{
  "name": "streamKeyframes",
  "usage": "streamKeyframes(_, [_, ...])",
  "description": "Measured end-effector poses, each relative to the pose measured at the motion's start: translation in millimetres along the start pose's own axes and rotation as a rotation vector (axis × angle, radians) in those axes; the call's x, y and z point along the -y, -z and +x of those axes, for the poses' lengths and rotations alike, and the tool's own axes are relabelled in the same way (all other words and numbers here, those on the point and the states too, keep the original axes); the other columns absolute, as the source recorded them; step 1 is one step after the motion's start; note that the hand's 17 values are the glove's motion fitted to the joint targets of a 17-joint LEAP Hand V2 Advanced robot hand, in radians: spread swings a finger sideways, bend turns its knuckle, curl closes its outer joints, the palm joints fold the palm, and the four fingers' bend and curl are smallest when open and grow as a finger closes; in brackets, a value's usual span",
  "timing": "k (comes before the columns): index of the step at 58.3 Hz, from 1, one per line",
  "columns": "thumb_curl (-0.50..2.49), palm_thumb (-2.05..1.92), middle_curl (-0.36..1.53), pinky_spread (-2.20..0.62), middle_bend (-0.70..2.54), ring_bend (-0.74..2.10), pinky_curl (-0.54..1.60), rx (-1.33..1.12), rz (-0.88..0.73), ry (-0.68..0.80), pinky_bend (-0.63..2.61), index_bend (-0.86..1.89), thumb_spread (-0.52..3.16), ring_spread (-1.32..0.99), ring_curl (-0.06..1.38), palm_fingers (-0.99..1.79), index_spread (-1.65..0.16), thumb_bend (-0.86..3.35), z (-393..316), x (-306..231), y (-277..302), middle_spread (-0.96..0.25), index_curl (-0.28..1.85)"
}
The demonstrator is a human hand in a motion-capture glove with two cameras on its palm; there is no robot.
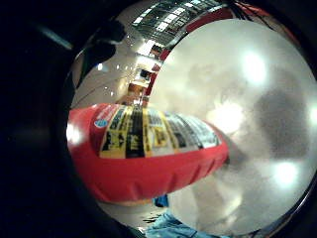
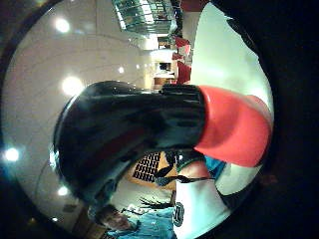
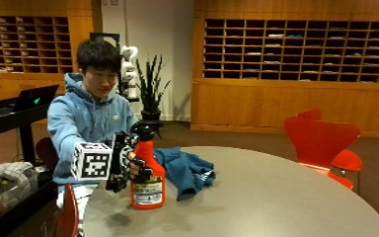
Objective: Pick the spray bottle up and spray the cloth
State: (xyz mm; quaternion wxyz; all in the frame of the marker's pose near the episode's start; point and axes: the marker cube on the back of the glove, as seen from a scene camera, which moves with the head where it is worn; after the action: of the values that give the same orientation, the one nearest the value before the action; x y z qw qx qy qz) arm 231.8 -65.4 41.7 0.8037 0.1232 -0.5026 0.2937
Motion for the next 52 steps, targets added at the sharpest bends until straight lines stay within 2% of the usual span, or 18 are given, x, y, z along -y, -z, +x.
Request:
streamKeyframes(10, [0.37,0.7,0.37,0.08,0.35,0.59,0.33,-0.039,-0.069,-0.007,0.47,0.14,0.94,-0.01,0.33,0.53,-0.22,-0.03,-6,9,1,-0.01,0.18])
streamKeyframes(14, [0.38,0.71,0.35,0.07,0.27,0.6,0.32,-0.043,-0.102,-0.016,0.42,0.2,0.94,-0.04,0.33,0.63,-0.22,-0.02,-8,13,-1,-0.03,0.22])
streamKeyframes(18, [0.41,0.8,0.38,0.05,0.36,0.59,0.28,-0.047,-0.142,-0.01,0.27,0.25,0.93,-0.08,0.32,0.91,-0.24,0.01,-13,19,-1,-0.08,0.26])
streamKeyframes(26, [0.5,0.95,0.41,-0.02,0.4,0.48,0.29,-0.102,-0.211,-0.005,0.18,0.28,0.72,-0.14,0.33,1.14,-0.24,0.02,-20,26,-4,-0.14,0.34])
streamKeyframes(32, [0.56,1.0,0.44,-0.05,0.44,0.44,0.29,-0.122,-0.228,-0.013,0.16,0.32,0.56,-0.16,0.34,1.21,-0.24,0.0,-22,29,-5,-0.17,0.4])
streamKeyframes(42, [0.64,1.0,0.47,-0.13,0.51,0.47,0.31,-0.17,-0.143,-0.003,0.2,0.37,0.35,-0.2,0.37,1.34,-0.23,-0.03,-27,36,-7,-0.16,0.46])
streamKeyframes(47, [0.66,0.99,0.48,-0.16,0.52,0.49,0.32,-0.272,-0.146,0.024,0.22,0.39,0.27,-0.2,0.39,1.38,-0.22,-0.03,-35,34,-12,-0.15,0.48])
streamKeyframes(52, [0.68,0.97,0.48,-0.18,0.54,0.5,0.34,-0.437,-0.216,0.074,0.24,0.43,0.2,-0.2,0.4,1.4,-0.21,-0.03,-51,28,-17,-0.15,0.5])
